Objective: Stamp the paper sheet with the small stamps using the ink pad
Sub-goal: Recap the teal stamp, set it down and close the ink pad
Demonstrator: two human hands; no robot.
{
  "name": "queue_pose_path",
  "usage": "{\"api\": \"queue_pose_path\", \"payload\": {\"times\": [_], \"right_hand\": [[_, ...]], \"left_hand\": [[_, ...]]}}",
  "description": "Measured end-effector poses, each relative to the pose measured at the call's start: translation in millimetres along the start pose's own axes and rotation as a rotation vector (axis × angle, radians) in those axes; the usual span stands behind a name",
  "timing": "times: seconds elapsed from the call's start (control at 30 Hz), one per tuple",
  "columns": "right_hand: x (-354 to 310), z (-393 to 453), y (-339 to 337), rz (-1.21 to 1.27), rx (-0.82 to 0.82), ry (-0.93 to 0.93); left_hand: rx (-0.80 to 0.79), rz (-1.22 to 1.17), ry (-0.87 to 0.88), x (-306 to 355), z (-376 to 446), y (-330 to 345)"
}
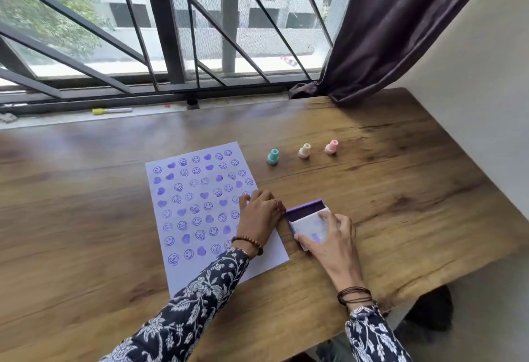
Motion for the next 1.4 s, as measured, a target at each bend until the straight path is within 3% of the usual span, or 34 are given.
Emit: {"api": "queue_pose_path", "payload": {"times": [0.6, 0.87, 1.1, 1.4], "right_hand": [[-9.2, 2.6, 6.6, -0.14, 0.093, 0.032], [-5.0, 14.6, 6.7, -0.138, 0.022, 0.06], [39.1, 42.3, -12.3, 0.332, 0.029, 0.07], [55.8, 76.7, -21.3, 0.503, 0.085, 0.101]], "left_hand": [[-0.025, 0.02, 0.002, 2.6, 0.0, -2.4], [0.019, -0.046, -0.003, 2.8, -3.7, -4.6], [0.07, -0.045, -0.11, 16.5, -3.1, 14.9], [0.08, -0.049, -0.091, 42.6, 33.5, 33.8]]}}
Point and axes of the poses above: each hand's wrist, its own z-axis towards the middle knuckle, its own y-axis out of the palm, x = y × z, the point moved 3 cm from there along z, towards the middle knuckle, and after that the axes turned 6 degrees about y, right-handed, at the moved point
